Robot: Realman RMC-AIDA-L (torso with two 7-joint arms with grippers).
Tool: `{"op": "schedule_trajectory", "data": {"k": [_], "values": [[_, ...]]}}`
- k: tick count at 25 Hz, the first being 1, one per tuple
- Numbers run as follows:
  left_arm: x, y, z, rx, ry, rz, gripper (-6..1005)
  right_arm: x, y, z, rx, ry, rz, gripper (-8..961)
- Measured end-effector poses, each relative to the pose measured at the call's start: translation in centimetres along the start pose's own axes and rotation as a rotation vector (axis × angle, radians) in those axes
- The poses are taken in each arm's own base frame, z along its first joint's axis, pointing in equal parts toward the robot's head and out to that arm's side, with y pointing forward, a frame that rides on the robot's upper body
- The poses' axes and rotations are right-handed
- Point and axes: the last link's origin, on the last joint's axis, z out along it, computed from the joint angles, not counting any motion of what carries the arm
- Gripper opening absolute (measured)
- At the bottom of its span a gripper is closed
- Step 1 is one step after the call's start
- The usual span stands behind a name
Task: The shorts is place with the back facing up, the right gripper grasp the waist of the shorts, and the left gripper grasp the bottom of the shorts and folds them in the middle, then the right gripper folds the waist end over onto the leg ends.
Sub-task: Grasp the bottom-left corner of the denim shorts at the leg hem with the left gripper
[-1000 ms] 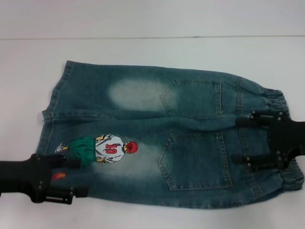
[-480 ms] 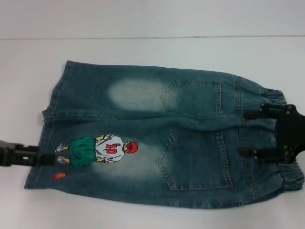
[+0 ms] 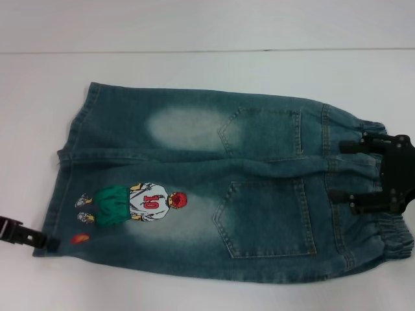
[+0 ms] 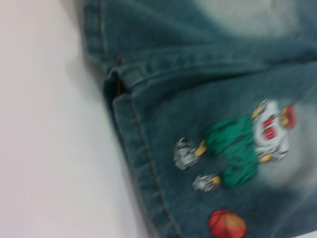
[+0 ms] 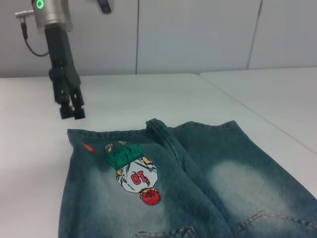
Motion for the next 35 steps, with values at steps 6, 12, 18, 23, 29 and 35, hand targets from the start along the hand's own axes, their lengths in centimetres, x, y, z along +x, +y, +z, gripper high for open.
{"op": "schedule_trajectory", "data": {"k": [6,12,18,23,29,35], "values": [[0.3,0.2,1.2,0.05,-0.059,0.013,934,0.0,-0.1,-0.1,0.005,0.002,0.002,914],[0.4,0.3,1.5,0.049,-0.072,0.016,934,0.2,-0.1,-0.4,0.014,0.001,0.007,914],[0.5,0.5,2.1,0.029,-0.083,0.024,935,0.3,0.0,-0.4,0.013,0.001,0.012,913],[0.8,0.8,2.4,0.022,-0.081,0.032,935,0.5,0.1,-0.5,0.013,0.002,0.017,913],[1.6,1.6,3.0,0.003,-0.093,0.052,934,0.5,0.2,-0.4,0.013,0.002,0.02,913],[2.2,1.9,3.5,-0.022,-0.078,0.036,876,0.6,0.3,-0.4,0.011,0.006,0.025,913]]}}
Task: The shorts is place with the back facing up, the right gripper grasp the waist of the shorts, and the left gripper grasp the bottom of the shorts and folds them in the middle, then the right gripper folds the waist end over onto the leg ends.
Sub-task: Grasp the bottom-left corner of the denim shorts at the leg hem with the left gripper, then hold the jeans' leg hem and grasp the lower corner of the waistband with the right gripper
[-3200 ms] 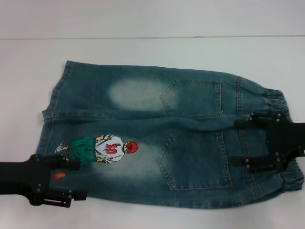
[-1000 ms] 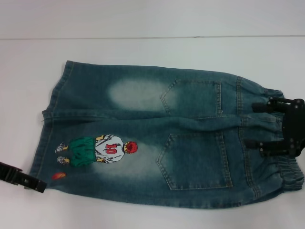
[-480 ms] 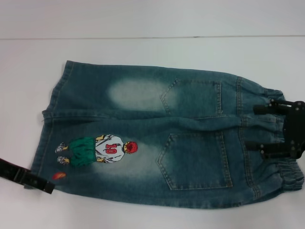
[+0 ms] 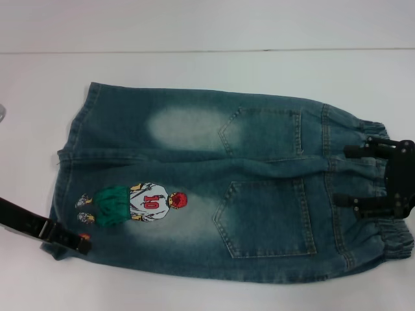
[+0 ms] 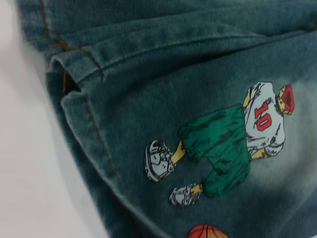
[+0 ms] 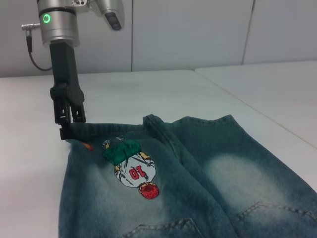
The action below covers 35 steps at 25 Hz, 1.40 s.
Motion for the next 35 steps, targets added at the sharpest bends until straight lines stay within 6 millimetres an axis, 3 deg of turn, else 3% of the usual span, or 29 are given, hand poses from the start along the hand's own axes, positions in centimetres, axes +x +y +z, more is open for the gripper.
{"op": "schedule_trajectory", "data": {"k": [4,9,20,23,29,35], "values": [[0.0,0.0,0.1,-0.002,0.005,-0.006,763,0.1,0.1,-0.1,0.001,0.001,0.006,912],[0.1,0.3,0.2,-0.006,-0.004,0.004,546,0.3,0.1,-0.3,0.01,-0.002,0.012,912],[0.8,0.6,0.2,0.004,-0.002,0.023,302,0.8,0.4,-0.8,0.021,0.001,0.031,912],[0.9,0.7,0.2,0.004,-0.001,0.023,80,0.9,0.5,-1.0,0.029,0.001,0.04,912],[1.0,0.8,0.1,0.003,-0.001,0.021,28,1.3,0.2,-2.3,0.056,0.044,0.139,911],[1.0,0.7,0.2,0.004,-0.002,0.02,28,1.4,-0.7,-5.0,0.088,0.283,0.29,911]]}}
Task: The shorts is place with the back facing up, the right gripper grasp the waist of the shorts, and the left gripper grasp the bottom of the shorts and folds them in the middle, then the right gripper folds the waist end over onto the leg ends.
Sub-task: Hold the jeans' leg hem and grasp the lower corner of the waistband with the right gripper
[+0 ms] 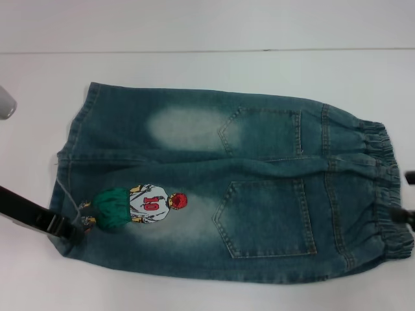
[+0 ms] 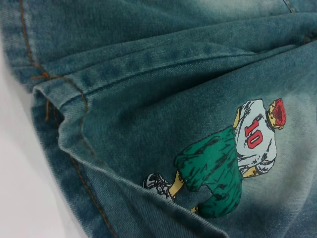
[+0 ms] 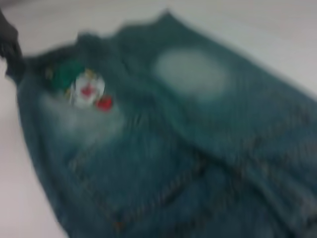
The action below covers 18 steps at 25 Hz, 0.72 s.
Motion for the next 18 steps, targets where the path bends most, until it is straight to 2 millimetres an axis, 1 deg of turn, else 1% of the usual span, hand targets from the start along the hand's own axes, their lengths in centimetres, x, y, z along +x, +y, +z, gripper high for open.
{"op": "schedule_trajectory", "data": {"k": [4,9,13,18], "values": [[0.0,0.0,0.0,0.005,-0.007,0.006,28,0.0,-0.1,-1.3,-0.051,0.149,0.076,911],[0.1,0.1,0.2,0.004,-0.012,0.014,29,0.4,-0.6,-1.7,-0.047,0.291,0.138,910],[0.0,0.1,0.3,-0.002,-0.016,0.013,29,0.8,-0.4,-1.1,-0.064,0.33,0.157,910],[-0.1,0.1,0.4,-0.001,-0.016,0.012,29,1.5,-0.3,0.7,-0.097,0.34,0.165,907]]}}
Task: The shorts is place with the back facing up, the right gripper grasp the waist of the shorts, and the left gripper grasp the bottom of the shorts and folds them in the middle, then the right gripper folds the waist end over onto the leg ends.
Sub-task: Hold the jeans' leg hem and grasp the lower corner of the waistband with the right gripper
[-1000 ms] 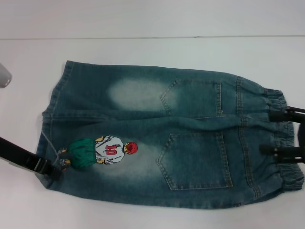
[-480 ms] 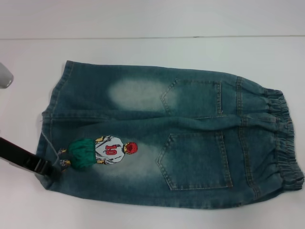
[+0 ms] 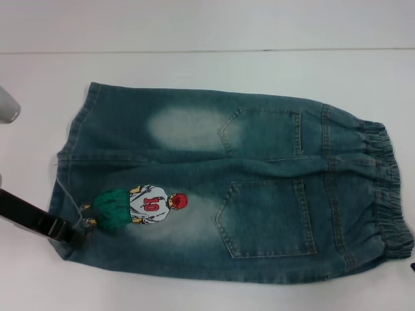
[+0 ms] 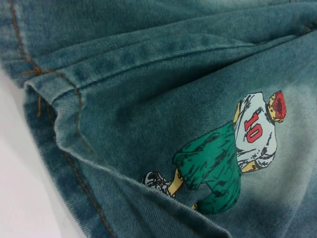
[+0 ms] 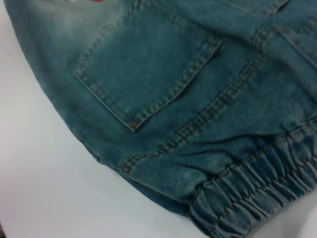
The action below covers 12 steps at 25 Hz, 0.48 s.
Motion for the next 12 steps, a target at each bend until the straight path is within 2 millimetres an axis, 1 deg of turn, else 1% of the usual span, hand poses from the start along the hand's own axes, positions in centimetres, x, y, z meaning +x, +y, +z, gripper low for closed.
{"op": "schedule_trajectory", "data": {"k": [4,12], "values": [[0.0,0.0,0.0,0.001,0.0,0.001,28,-0.1,0.0,0.8,-0.003,0.007,-0.007,900],[0.0,0.0,0.1,-0.001,0.0,0.005,28,-0.3,0.0,1.5,-0.019,-0.004,-0.033,886]]}}
